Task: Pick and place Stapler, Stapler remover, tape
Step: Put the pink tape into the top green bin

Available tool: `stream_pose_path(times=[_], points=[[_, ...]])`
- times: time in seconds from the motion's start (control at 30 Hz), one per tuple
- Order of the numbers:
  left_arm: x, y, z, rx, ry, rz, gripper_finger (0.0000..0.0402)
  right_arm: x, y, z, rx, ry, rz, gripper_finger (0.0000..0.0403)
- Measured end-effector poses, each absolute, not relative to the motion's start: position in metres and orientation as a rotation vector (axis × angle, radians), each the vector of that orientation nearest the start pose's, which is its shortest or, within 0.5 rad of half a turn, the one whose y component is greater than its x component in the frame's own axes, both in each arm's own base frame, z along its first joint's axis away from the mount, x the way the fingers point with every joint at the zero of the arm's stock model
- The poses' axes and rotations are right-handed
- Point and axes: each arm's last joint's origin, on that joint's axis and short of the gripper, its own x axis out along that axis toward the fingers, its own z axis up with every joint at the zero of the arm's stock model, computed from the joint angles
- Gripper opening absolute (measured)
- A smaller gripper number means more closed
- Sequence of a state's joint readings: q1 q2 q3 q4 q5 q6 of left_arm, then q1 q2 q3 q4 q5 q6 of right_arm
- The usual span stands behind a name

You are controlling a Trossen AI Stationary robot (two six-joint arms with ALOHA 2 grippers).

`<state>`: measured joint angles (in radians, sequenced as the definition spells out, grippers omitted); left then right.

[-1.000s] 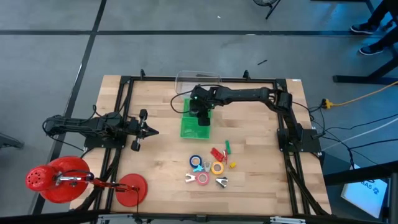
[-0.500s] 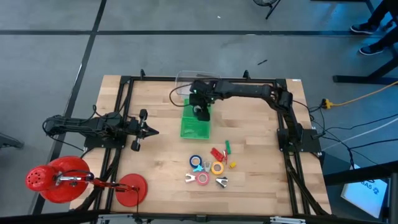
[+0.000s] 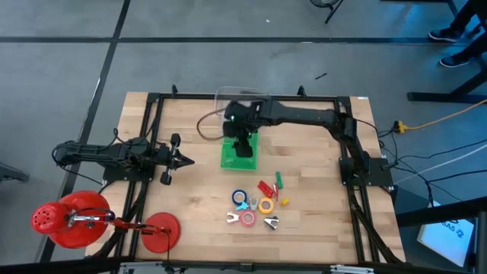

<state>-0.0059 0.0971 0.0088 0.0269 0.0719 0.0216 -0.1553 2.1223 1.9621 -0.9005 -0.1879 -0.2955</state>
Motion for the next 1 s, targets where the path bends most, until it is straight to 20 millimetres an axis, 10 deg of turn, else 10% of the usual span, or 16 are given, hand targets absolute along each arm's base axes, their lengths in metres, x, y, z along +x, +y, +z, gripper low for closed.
stream_pose_path(times=[0.5, 0.8, 1.0], points=[[0.103, -0.003, 0.161, 0.020, 0.060, -0.078, 0.0005, 0.448, 0.071, 0.264, -0.057, 1.063, 0.482, 0.0218], [0.103, -0.003, 0.161, 0.020, 0.060, -0.078, 0.0006, 0.423, 0.175, 0.265, -0.272, 1.019, 0.450, 0.0218], [0.103, -0.003, 0.161, 0.020, 0.060, -0.078, 0.0005, 0.408, 0.210, 0.263, -0.339, 1.000, 0.415, 0.0218]])
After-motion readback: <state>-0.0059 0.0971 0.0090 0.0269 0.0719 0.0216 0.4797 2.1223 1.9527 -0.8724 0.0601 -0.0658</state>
